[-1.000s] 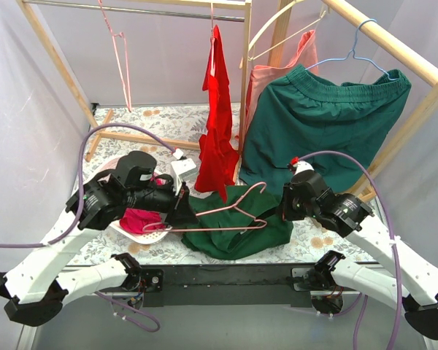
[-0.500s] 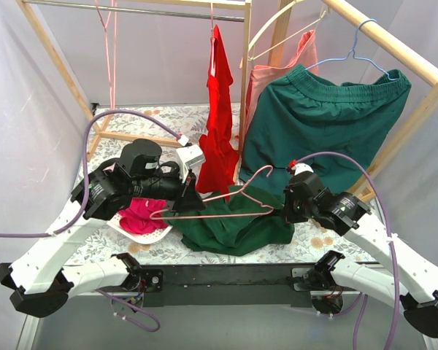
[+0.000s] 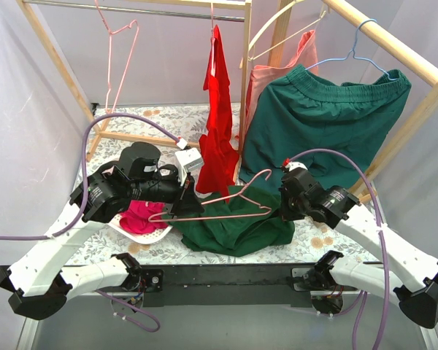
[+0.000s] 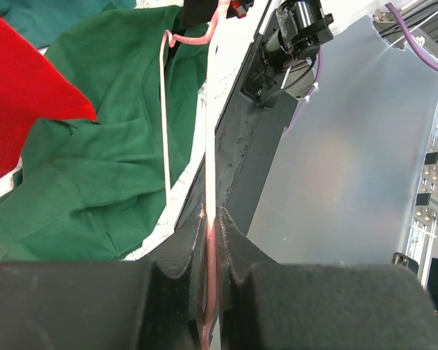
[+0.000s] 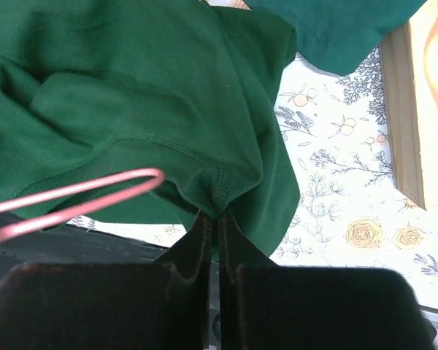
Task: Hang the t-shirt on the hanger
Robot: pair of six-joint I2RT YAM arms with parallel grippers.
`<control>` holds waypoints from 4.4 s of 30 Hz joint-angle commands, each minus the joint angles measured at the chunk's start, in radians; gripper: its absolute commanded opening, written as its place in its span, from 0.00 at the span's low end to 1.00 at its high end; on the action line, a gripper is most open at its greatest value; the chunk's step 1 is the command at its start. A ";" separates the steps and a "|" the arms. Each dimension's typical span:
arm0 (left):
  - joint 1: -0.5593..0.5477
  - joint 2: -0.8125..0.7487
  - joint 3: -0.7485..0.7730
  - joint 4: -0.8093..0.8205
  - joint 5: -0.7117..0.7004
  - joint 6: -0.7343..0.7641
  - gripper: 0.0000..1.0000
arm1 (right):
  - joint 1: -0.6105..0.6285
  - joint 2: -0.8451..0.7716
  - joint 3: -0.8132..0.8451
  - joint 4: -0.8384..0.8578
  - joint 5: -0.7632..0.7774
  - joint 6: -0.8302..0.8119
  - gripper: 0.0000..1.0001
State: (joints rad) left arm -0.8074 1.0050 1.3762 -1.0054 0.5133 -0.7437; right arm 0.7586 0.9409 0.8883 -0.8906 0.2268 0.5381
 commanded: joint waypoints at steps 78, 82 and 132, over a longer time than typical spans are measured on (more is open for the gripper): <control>-0.088 -0.005 -0.842 1.367 -0.013 -0.615 0.00 | 0.019 -0.320 -0.078 0.025 0.148 0.307 0.63; -0.116 0.020 -0.835 1.344 -0.044 -0.615 0.00 | 0.019 -0.361 -0.045 0.073 0.149 0.255 0.63; -0.360 0.507 -0.231 0.272 -0.620 -0.665 0.59 | 0.019 -0.449 -0.187 0.338 -0.058 -0.013 0.01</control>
State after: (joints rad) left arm -1.1168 1.4174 1.0302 -0.6525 -0.0334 -1.4361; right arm 0.7746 0.4976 0.7139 -0.5758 0.1898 0.5564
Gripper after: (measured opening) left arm 0.583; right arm 0.064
